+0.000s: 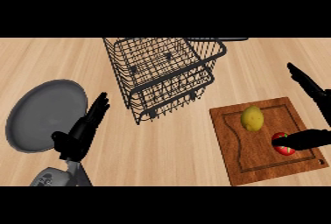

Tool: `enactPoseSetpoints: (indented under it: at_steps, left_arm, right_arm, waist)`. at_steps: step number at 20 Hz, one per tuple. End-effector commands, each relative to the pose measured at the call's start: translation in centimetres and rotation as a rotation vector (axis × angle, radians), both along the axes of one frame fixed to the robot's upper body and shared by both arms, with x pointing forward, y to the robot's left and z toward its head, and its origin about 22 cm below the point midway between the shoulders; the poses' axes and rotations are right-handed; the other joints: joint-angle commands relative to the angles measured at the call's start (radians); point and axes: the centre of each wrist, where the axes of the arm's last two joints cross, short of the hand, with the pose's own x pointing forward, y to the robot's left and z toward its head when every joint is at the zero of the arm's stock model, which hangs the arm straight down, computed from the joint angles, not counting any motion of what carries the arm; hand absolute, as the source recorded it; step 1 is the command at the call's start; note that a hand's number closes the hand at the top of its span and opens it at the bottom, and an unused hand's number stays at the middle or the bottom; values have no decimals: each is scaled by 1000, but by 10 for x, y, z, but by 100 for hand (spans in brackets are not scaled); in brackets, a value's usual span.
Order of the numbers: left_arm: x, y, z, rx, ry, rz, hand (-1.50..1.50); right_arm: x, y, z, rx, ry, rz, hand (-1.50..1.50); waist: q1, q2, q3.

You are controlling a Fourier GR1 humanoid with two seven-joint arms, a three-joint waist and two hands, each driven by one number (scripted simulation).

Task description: Pick the tomato from the cutting board and place it in the tiered basket

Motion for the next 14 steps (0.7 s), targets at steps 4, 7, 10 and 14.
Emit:
enactPoseSetpoints:
  at_steps: [4, 7, 10, 14]
  left_arm:
    - [3, -1, 4, -6, 9, -4, 0]
    - [-1, 7, -4, -11, -10, 5, 0]
    - [-11, 12, -10, -3, 20, -33, 0]
    - [7, -18, -8, -19, -1, -33, 0]
  right_arm:
    - [-19, -10, 68, -651, 223, 39, -150]
    - [-31, 8, 81, -760, 326, 69, -150]
    - [-47, 31, 89, -773, 363, 92, -150]
    - [-61, 50, 98, -767, 401, 48, -150]
  waist:
    - [-7, -7, -2]
    - [4, -1, 0]
    - [13, 3, 3]
    - [16, 8, 5]
